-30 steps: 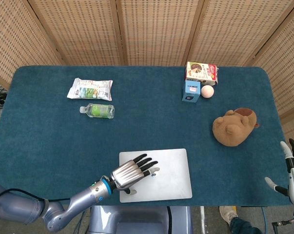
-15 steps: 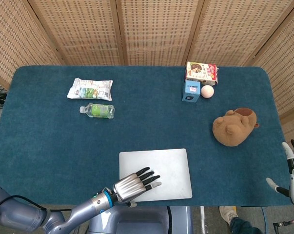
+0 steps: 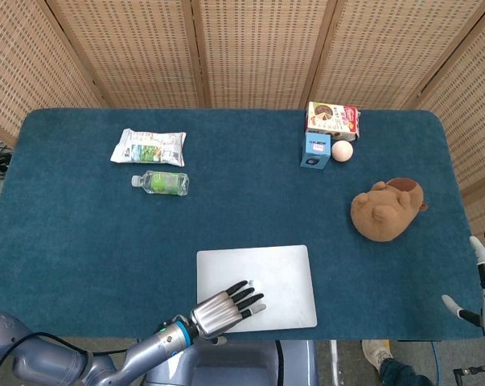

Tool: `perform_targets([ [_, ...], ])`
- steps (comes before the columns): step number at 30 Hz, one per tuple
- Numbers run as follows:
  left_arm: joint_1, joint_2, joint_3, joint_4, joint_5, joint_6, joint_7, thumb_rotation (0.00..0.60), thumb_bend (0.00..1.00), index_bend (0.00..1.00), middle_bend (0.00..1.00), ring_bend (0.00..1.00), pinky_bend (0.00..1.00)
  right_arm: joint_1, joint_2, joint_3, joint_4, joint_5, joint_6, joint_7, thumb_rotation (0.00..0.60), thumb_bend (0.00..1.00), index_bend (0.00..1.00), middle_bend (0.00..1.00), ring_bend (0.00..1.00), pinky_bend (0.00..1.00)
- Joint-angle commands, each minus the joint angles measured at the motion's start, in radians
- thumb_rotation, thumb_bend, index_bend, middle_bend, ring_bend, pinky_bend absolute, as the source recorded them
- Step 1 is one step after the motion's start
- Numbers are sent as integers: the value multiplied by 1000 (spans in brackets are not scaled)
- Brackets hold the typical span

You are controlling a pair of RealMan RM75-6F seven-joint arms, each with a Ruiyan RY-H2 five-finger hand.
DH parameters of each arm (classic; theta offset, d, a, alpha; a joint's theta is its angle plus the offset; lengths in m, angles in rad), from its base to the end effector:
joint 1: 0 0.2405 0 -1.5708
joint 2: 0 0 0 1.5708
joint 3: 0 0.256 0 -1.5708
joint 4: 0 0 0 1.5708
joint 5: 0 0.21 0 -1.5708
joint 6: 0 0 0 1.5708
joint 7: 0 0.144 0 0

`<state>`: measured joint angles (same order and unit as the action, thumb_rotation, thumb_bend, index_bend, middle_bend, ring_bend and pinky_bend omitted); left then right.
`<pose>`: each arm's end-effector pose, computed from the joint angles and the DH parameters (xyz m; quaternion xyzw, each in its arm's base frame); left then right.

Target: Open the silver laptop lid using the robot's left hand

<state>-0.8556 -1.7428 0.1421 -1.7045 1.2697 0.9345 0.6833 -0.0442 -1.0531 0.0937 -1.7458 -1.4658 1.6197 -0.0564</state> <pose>-0.0763 0.1905 -0.1080 -0.9091 -0.2082 -0.3103 0.1844 -0.3046 -0.1480 0.1935 0.5234 -0.3809 0.3972 0.6505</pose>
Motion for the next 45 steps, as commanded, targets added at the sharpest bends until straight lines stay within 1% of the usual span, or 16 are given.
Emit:
perform_targets([
  [1, 7, -9, -4, 12, -2, 3, 16, 533, 171, 28, 0, 0, 0, -1, 1, 0, 0, 1, 1, 1, 600, 28, 0, 0, 0, 0],
  [10, 20, -26, -17, 34, -8, -6, 55, 533, 172, 28, 0, 0, 0, -5, -1, 2, 5, 6, 2, 6, 600, 28, 0, 0, 0, 0],
  [16, 23, -25, -22, 24, -16, -31, 38, 532, 173, 28, 0, 0, 0, -7, 0, 3, 6, 7, 2, 8, 600, 28, 0, 0, 0, 0],
  [24, 31, -35, -28, 44, -1, -25, 62, 534, 174, 28, 0, 0, 0, -7, 0, 4, 9, 11, 0, 11, 600, 28, 0, 0, 0, 0],
  [33, 38, -36, -38, 56, -21, -29, 86, 534, 198, 27, 0, 0, 0, -14, -1, 3, 11, 10, 6, 17, 600, 28, 0, 0, 0, 0],
  [45, 42, -24, -68, 77, -38, -9, 116, 534, 211, 20, 0, 0, 0, -13, -2, 6, 10, 13, 4, 13, 600, 28, 0, 0, 0, 0],
])
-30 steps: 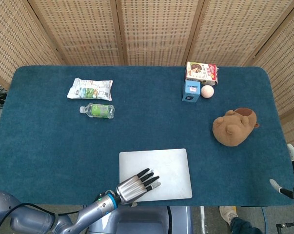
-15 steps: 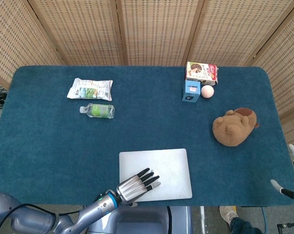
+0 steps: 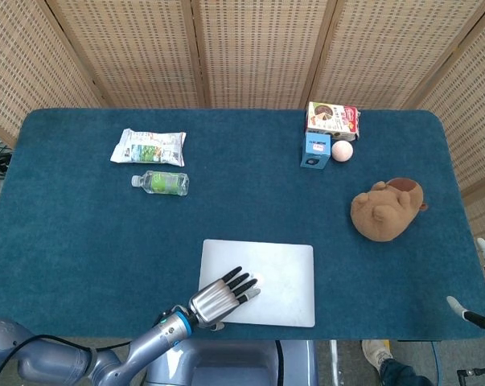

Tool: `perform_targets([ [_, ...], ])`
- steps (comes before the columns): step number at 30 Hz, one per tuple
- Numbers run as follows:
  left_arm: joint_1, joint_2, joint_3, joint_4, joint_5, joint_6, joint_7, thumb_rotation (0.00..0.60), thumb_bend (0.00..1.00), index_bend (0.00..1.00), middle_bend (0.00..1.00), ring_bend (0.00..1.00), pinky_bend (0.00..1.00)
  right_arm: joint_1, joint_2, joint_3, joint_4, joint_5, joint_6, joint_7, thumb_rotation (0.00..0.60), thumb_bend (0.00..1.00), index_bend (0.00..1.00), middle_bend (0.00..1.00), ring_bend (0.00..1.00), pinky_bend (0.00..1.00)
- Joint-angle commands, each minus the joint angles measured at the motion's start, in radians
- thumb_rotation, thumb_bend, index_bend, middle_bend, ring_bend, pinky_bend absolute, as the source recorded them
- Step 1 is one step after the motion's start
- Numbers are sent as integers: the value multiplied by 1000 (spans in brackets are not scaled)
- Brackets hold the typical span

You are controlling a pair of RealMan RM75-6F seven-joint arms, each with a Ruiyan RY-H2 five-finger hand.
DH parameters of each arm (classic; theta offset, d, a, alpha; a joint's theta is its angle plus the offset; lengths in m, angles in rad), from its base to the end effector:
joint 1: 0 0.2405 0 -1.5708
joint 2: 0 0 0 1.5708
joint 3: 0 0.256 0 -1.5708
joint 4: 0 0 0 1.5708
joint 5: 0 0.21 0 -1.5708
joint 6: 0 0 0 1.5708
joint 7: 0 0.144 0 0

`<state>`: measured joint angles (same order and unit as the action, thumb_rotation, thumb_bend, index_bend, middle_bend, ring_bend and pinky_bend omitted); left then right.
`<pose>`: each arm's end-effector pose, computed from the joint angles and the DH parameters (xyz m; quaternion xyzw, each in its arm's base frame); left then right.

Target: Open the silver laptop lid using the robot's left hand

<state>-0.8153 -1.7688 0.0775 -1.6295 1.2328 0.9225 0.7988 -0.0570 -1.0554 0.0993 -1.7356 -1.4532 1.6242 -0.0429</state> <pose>-0.0829 0.2117 -0.1141 -0.9059 -0.1805 -0.2960 0.2433 -0.3094 -0.1448 0.1957 0.5139 -0.3847 0.3953 0.6570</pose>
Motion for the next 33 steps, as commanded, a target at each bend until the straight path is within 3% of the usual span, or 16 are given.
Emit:
perform_targets([
  [1, 1, 3, -4, 3, 0, 4, 3, 533, 211, 20, 0, 0, 0, 0, 0, 0, 0, 1, -1, -1, 600, 28, 0, 0, 0, 0],
  [15, -28, -8, -53, -60, -28, -53, -56, 534, 215, 20, 0, 0, 0, -6, 5, 0, -2, -2, 7, 2, 600, 28, 0, 0, 0, 0],
  [33, -67, -152, -93, 72, -82, -38, 33, 536, 217, 20, 0, 0, 0, -17, 7, -2, 5, 1, 16, 15, 600, 28, 0, 0, 0, 0],
])
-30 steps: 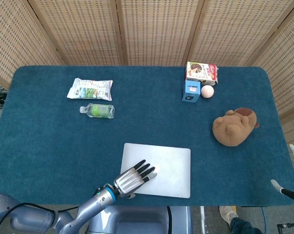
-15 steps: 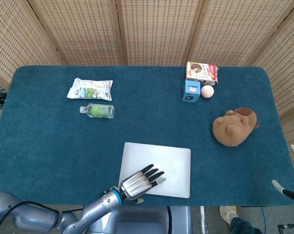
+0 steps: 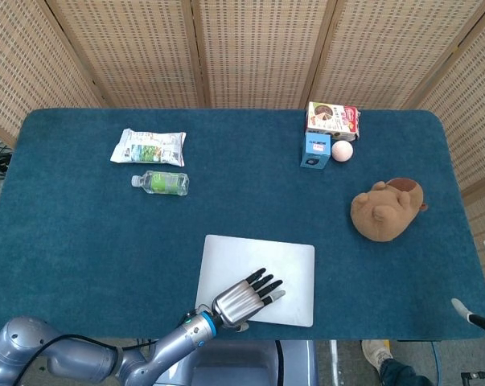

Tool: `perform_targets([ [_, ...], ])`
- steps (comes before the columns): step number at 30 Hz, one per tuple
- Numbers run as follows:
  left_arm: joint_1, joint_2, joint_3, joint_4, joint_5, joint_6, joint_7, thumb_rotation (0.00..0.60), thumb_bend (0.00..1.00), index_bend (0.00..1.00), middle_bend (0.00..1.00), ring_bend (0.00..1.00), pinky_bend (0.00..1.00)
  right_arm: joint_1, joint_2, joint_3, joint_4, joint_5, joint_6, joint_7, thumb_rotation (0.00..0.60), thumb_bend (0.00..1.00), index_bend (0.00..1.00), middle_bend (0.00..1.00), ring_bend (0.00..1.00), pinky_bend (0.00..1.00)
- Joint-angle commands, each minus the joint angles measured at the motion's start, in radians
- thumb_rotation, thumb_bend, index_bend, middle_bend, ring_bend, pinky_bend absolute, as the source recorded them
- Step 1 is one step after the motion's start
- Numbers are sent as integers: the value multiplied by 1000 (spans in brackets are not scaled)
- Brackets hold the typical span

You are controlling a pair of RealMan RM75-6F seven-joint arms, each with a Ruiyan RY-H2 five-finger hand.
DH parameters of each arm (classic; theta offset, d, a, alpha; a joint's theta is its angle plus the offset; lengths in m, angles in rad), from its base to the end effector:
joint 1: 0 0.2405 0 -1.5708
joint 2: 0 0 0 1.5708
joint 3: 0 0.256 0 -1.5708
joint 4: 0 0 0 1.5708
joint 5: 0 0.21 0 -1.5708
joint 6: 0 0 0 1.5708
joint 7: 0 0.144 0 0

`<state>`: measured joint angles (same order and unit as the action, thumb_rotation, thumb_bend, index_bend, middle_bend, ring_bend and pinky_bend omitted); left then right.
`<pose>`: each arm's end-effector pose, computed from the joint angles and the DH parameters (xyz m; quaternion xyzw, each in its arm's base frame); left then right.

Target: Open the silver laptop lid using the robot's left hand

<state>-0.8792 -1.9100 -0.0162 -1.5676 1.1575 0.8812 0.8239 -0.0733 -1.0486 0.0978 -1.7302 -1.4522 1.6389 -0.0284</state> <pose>-0.0357 0.2102 -0.1426 -0.8987 -0.1957 -0.3245 0.2208 -0.3124 -0.1390 0.2000 0.5073 -0.3847 0.3943 0.6627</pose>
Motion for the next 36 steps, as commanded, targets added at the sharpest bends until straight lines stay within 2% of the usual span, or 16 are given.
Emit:
perform_targets([
  [1, -3, -15, 0, 15, -10, 4, 10, 536, 217, 20, 0, 0, 0, -2, 0, 0, 0, 0, 2, 1, 600, 28, 0, 0, 0, 0],
  [11, -8, -51, -8, 54, -15, 13, 15, 535, 220, 20, 0, 0, 0, -7, -1, -2, 3, 1, 4, 5, 600, 28, 0, 0, 0, 0],
  [23, -10, -65, -11, 63, 0, 18, -5, 535, 307, 20, 0, 0, 0, -8, 0, 0, 11, 9, -3, 14, 600, 28, 0, 0, 0, 0],
  [36, -11, -73, -6, 81, 46, 27, -24, 535, 540, 20, 0, 0, 0, -13, 0, 0, 15, 11, -1, 20, 600, 28, 0, 0, 0, 0],
])
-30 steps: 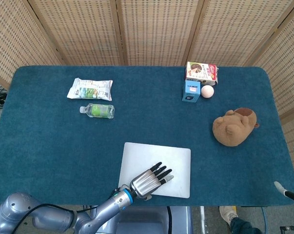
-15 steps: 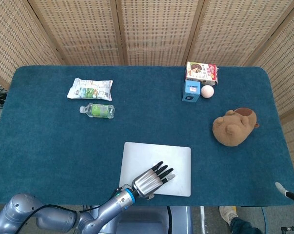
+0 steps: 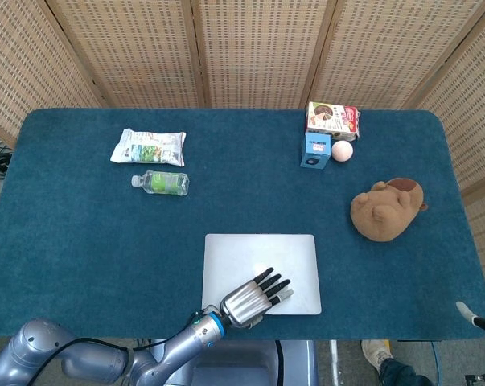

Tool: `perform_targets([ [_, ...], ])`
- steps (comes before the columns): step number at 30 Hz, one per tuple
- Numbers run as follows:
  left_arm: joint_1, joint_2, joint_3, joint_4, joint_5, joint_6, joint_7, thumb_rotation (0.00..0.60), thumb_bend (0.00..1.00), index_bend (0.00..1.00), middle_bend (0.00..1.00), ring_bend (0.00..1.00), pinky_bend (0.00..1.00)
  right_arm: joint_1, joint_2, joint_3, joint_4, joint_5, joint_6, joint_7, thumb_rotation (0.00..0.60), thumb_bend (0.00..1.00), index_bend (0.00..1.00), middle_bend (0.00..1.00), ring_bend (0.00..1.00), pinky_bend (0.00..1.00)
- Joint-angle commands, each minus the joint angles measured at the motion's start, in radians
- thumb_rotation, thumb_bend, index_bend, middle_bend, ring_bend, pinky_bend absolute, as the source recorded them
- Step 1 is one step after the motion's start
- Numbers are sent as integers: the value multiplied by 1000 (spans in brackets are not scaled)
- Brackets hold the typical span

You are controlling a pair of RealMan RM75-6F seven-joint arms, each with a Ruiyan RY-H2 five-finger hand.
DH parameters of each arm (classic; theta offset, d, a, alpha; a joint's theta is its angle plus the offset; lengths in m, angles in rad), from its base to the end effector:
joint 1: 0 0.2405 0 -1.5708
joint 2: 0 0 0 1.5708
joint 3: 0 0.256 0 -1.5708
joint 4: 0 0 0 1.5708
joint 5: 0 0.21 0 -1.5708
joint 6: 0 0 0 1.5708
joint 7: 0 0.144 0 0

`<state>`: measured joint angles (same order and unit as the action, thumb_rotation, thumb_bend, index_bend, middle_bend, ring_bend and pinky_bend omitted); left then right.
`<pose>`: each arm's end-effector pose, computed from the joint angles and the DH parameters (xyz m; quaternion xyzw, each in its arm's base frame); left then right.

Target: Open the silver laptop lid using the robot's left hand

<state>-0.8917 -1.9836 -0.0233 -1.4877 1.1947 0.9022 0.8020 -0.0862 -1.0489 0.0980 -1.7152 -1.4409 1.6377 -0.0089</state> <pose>-0.0246 0.2087 -0.1565 -0.8932 -0.1852 -0.3427 0.2247 -0.3184 -0.1345 0.2016 0.5005 -0.3909 0.3895 0.6671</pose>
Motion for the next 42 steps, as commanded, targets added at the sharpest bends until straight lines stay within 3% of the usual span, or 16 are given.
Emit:
perform_targets([
  [1, 2, 1, 1, 1, 16, 10, -4, 535, 558, 20, 0, 0, 0, 0, 0, 0, 0, 0, 0, 0, 600, 28, 0, 0, 0, 0],
  [6, 2, 4, 10, 35, 112, 68, 21, 536, 646, 20, 0, 0, 0, 1, 2, 2, -3, -6, 3, -1, 600, 28, 0, 0, 0, 0],
  [16, 8, 2, -8, 83, 209, 122, 7, 536, 669, 20, 0, 0, 0, 1, 4, 3, -6, -13, 5, -1, 600, 28, 0, 0, 0, 0],
  [31, 5, 40, -96, 67, 200, 125, -17, 534, 657, 20, 0, 0, 0, 24, 19, 1, -27, -42, -18, -24, 600, 28, 0, 0, 0, 0],
  [42, 3, 93, -150, 1, 143, 114, -21, 534, 640, 20, 0, 0, 0, 98, 65, -32, -83, -93, -154, -46, 600, 28, 0, 4, 0, 0],
])
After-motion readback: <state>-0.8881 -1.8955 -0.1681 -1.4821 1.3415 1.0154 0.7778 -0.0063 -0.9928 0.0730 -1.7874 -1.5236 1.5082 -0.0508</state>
